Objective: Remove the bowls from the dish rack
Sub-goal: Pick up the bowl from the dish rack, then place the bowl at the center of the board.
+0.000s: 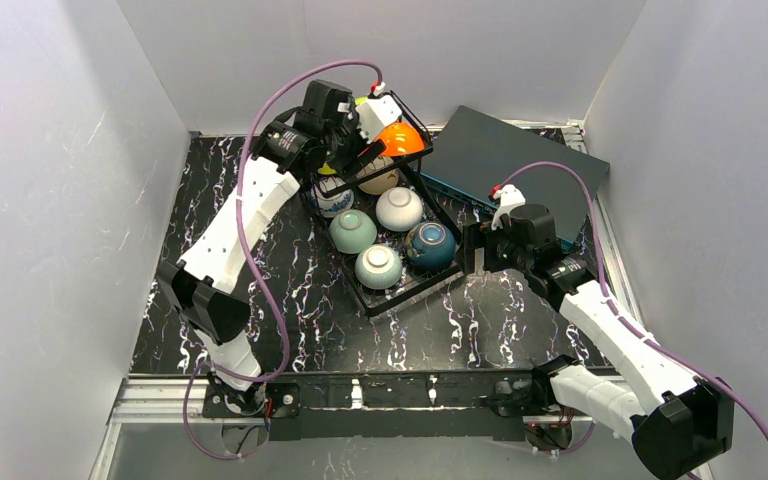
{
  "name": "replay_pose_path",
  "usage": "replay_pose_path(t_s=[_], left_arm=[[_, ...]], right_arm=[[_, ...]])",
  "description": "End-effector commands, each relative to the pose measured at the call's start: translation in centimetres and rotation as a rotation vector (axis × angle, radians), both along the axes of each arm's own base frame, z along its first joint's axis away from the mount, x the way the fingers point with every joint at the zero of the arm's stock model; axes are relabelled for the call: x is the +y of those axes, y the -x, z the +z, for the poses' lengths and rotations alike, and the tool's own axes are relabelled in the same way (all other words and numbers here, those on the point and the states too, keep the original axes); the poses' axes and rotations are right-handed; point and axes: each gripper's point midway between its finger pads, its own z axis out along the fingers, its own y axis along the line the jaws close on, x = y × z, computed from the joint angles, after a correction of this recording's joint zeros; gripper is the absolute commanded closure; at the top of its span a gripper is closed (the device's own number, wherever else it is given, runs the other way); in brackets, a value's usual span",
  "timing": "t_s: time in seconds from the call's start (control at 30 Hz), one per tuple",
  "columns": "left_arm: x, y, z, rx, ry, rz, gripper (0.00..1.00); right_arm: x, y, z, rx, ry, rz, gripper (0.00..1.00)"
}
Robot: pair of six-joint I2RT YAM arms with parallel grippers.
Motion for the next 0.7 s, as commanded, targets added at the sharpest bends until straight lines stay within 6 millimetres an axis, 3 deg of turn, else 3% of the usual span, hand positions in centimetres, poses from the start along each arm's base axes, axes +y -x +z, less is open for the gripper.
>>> replay_pose_path(t_s=[0.0, 0.33, 0.67], left_arm=[[1.6, 0.7, 5.3, -0.142, 0.07, 0.067, 0.74], [1.1, 2.8, 7.1, -0.132, 0.215, 0.073, 0.75], [1.6, 5.8, 10.7, -0.131, 0.532, 0.211, 0.8]], right_arm=[[0.8, -0.3, 1.5, -0.051, -0.049, 0.016, 0.01], [1.6, -0.3, 2.1, -0.071, -0.093, 0.037, 0.01], [3.1, -0.2, 4.2, -0.116, -0.191, 0.066, 0.01]])
